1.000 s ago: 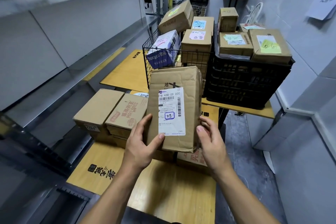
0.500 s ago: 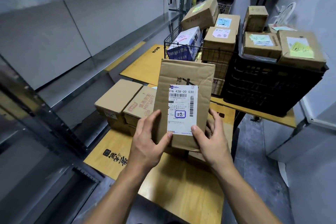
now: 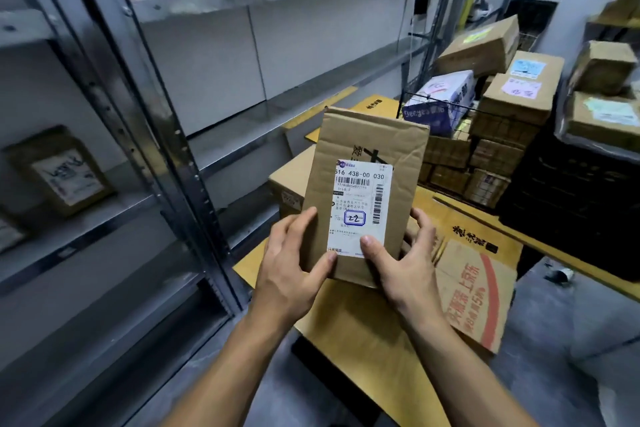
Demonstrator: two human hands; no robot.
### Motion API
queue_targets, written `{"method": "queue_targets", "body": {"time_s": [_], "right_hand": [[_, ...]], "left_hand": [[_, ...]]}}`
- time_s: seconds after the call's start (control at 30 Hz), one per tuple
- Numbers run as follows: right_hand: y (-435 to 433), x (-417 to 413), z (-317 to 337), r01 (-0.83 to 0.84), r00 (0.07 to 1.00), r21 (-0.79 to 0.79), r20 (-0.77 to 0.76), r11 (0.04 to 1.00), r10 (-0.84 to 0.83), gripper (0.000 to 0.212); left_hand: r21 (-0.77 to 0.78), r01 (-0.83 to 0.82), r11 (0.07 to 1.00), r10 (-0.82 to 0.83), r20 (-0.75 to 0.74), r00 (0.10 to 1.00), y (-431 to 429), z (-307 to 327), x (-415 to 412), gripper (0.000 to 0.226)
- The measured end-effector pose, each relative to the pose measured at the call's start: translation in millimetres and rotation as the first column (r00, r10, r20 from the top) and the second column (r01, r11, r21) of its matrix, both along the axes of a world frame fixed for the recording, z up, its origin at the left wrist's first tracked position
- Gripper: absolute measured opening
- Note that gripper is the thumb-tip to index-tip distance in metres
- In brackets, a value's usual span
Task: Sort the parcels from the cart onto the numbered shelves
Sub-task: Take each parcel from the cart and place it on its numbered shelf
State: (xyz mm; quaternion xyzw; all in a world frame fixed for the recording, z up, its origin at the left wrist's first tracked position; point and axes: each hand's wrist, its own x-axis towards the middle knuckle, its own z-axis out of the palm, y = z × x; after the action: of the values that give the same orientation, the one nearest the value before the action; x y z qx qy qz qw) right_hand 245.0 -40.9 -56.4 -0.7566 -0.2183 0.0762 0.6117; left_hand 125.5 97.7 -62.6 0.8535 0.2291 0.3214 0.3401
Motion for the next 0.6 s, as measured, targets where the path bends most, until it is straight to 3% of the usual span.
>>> {"method": "queue_targets", "body": {"time_s": [0.4,0.5,0.6], "right_hand": [[95,-148,-17,-0.351,0.935,0.084,-0.02,0.933,0.353,0.074],[118,-201,-20,-0.462,0.886,0.081,-0.01,0.883,0.464,0.073],[138,-262,-25,-0.56,0.825,0.101,-0.027,0.822,0.565,0.072]], "left_hand": [[0.04,-0.306,0.951,0.309,-0.088,0.947,43,13,-226,0.047],[0.193,-0.426,0.884,0.462,-0.216,0.86,44,17,-306,0.048],[0.377,-0.512,0.772,0.63,-0.344,0.697,33,20,-386,0.051]]}}
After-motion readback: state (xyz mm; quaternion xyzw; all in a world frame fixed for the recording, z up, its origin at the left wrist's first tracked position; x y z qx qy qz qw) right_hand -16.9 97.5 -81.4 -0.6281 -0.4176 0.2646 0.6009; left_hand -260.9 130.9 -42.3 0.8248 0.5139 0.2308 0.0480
